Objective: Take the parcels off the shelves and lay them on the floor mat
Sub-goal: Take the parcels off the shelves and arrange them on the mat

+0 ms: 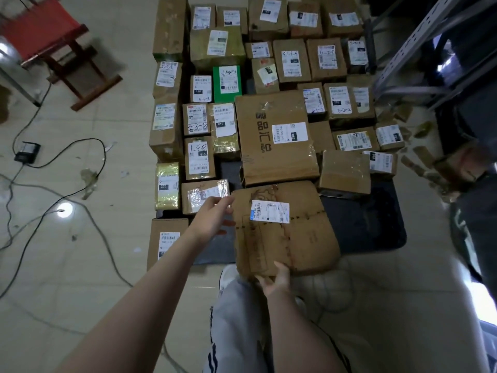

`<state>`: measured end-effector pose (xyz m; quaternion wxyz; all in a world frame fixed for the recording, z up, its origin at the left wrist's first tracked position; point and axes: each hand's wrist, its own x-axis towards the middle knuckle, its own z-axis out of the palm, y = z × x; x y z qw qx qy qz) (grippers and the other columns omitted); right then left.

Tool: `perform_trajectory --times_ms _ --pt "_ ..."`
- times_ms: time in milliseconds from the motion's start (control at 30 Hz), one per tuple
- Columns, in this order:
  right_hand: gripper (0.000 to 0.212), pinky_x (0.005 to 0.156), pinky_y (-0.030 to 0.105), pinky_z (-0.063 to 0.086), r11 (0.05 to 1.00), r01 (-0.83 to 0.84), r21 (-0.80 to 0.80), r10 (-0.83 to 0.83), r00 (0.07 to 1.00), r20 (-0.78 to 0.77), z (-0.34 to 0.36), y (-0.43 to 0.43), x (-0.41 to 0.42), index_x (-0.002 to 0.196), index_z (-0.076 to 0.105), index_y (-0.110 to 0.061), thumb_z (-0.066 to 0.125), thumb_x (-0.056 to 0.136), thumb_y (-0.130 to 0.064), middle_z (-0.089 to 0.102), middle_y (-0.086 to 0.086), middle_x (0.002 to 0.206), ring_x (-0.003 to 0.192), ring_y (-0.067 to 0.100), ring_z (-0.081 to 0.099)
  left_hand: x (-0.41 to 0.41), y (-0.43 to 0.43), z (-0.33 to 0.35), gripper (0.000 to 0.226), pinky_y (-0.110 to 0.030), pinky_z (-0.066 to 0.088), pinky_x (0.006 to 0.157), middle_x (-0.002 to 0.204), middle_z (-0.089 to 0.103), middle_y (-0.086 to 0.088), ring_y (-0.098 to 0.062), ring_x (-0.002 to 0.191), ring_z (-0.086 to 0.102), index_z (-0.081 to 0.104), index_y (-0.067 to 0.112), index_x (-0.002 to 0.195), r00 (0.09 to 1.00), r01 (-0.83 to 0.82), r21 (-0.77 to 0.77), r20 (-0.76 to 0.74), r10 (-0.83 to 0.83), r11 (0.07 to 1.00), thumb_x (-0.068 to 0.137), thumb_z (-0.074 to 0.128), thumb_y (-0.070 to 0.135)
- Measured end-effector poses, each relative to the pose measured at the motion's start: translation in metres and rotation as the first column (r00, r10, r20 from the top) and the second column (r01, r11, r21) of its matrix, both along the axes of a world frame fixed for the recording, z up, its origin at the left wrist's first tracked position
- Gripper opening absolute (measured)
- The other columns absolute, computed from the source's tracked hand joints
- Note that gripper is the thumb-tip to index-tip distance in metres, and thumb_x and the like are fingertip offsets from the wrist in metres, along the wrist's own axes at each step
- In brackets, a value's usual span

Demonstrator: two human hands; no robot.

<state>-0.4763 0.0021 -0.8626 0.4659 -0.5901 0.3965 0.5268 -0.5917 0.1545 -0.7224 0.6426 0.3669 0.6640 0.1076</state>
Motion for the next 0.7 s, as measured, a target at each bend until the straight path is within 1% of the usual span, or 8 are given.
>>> perform_trajectory --times_ms 100,200,300,433,533,567,633,700 --pt "0.051 0.112 0.064 0.031 1.0 0.021 0.014 -0.02 0.998 -0.059 0.0 0.005 0.006 0.147 0.037 -0.006 0.05 0.098 -0.01 0.036 0.02 0.153 0.143 0.038 0.034 -0.002 -0.002 -0.001 0.033 -0.046 0.051 0.089 0.119 0.062 -0.012 -0.024 0.09 0.068 0.047 0.016 0.12 1.0 -0.012 0.004 -0.004 0.012 1.0 0.099 0.05 0.041" --pt "0.052 0.111 0.06 0.035 0.998 -0.015 0.065 0.019 0.998 -0.056 0.01 0.018 0.015 0.149 0.033 -0.002 0.048 0.1 -0.008 0.034 0.023 0.154 0.142 0.039 0.036 -0.001 -0.003 0.002 0.037 -0.047 0.052 0.089 0.118 0.062 -0.012 -0.026 0.091 0.068 0.047 0.014 0.123 1.0 -0.021 -0.005 -0.013 0.02 1.0 0.099 0.051 0.042" --pt "0.048 0.105 0.057 0.042 0.994 -0.018 0.11 0.023 0.999 -0.041 0.026 0.034 0.026 0.149 0.033 0.001 0.043 0.102 -0.008 0.044 0.026 0.147 0.135 0.04 0.046 0.003 -0.002 0.012 0.036 -0.046 0.051 0.088 0.119 0.062 -0.012 -0.025 0.089 0.067 0.048 0.013 0.122 0.999 -0.035 -0.018 -0.018 0.035 0.999 0.099 0.05 0.041" --pt "0.036 0.092 0.048 0.052 0.967 -0.023 0.253 0.022 1.0 0.007 0.053 0.059 0.047 0.134 0.046 0.009 0.037 0.105 -0.009 0.067 0.024 0.114 0.104 0.033 0.067 0.023 0.005 0.034 0.041 -0.036 0.05 0.076 0.117 0.063 -0.012 -0.023 0.086 0.065 0.046 0.011 0.129 1.0 -0.014 -0.016 -0.023 0.014 1.0 0.099 0.05 0.039" --pt "0.03 0.1 0.044 0.05 0.932 -0.028 0.362 0.024 1.0 0.014 0.087 0.089 0.061 0.116 0.056 0.008 0.034 0.105 -0.009 0.072 0.02 0.102 0.113 0.031 0.065 0.047 0.014 0.052 0.041 -0.034 0.046 0.075 0.107 0.062 -0.006 -0.022 0.085 0.064 0.047 0.01 0.128 0.999 0.032 0.02 0.002 -0.032 0.999 0.1 0.049 0.039" --pt "0.028 0.097 0.043 0.052 0.918 -0.045 0.394 0.035 0.999 0.031 0.102 0.099 0.067 0.113 0.058 0.006 0.035 0.105 -0.009 0.074 0.019 0.099 0.114 0.031 0.065 0.056 0.016 0.059 0.041 -0.034 0.046 0.076 0.107 0.061 -0.005 -0.022 0.084 0.064 0.047 0.01 0.127 0.998 0.057 0.03 0.007 -0.058 0.998 0.099 0.049 0.039" --pt "0.026 0.092 0.042 0.056 0.898 -0.07 0.434 0.045 0.997 0.066 0.131 0.116 0.08 0.118 0.058 0.003 0.04 0.103 -0.008 0.075 0.017 0.103 0.109 0.031 0.068 0.073 0.02 0.074 0.036 -0.032 0.047 0.073 0.102 0.062 -0.003 -0.019 0.083 0.064 0.049 0.011 0.122 0.996 0.086 0.054 0.026 -0.087 0.995 0.099 0.051 0.038" --pt "0.025 0.096 0.043 0.055 0.871 -0.07 0.487 0.038 0.996 0.075 0.165 0.125 0.094 0.12 0.057 0.0 0.044 0.101 -0.009 0.074 0.016 0.11 0.105 0.03 0.071 0.09 0.02 0.093 0.024 -0.03 0.049 0.068 0.097 0.062 -0.001 -0.018 0.08 0.064 0.053 0.016 0.109 0.992 0.111 0.08 0.054 -0.115 0.991 0.098 0.053 0.037"
